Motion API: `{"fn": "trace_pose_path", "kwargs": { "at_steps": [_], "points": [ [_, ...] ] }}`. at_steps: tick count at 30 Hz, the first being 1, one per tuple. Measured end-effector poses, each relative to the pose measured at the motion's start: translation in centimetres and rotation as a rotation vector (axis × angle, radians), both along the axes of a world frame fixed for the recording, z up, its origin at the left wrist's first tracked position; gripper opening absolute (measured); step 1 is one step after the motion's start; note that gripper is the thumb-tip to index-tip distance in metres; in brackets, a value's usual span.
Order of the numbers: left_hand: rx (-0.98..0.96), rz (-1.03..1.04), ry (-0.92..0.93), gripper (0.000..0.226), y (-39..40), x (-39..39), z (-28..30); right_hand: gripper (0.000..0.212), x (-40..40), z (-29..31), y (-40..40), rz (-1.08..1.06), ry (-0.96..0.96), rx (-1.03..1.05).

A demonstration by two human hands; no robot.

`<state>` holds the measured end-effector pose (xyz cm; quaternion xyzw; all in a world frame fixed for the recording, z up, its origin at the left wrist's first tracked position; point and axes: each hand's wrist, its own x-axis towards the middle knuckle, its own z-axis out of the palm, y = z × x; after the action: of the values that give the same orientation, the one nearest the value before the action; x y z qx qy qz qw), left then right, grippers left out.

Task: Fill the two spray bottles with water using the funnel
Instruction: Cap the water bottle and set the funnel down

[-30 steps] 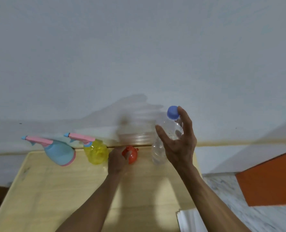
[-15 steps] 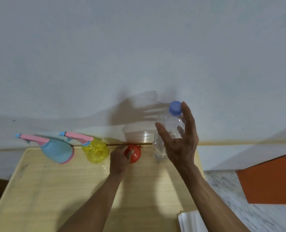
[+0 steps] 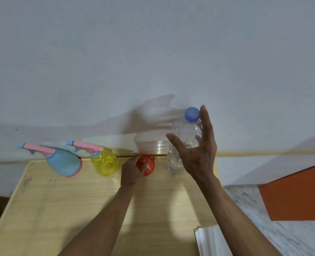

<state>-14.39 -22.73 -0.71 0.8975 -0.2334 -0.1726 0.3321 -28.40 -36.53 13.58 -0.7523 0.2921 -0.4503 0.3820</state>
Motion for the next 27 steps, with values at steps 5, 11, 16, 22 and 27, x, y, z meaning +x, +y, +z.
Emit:
{"fn": "trace_pose_path", "kwargs": {
  "at_steps": [5,11,16,22,27],
  "points": [
    [-0.005,0.003,0.007,0.052,1.4,-0.6,0.9,0.111,-1.0,0.9,1.1,-0.027,0.038,0.048],
    [-0.088,0.038,0.019,0.055,4.8,-2.3,3.9,0.113,-3.2,1.5,4.4,-0.092,0.09,0.14],
    [-0.124,0.049,0.031,0.053,9.0,-4.4,6.0,0.088,-6.7,1.3,9.2,-0.156,0.125,0.171],
    [-0.138,-0.1,0.025,0.044,14.6,-9.5,7.0,0.046,-13.3,-1.9,16.1,-0.226,0.195,0.156],
    [-0.088,-0.282,0.003,0.042,16.5,-14.1,5.7,0.022,-19.7,-5.3,20.5,-0.257,0.355,0.288]
  ]
}}
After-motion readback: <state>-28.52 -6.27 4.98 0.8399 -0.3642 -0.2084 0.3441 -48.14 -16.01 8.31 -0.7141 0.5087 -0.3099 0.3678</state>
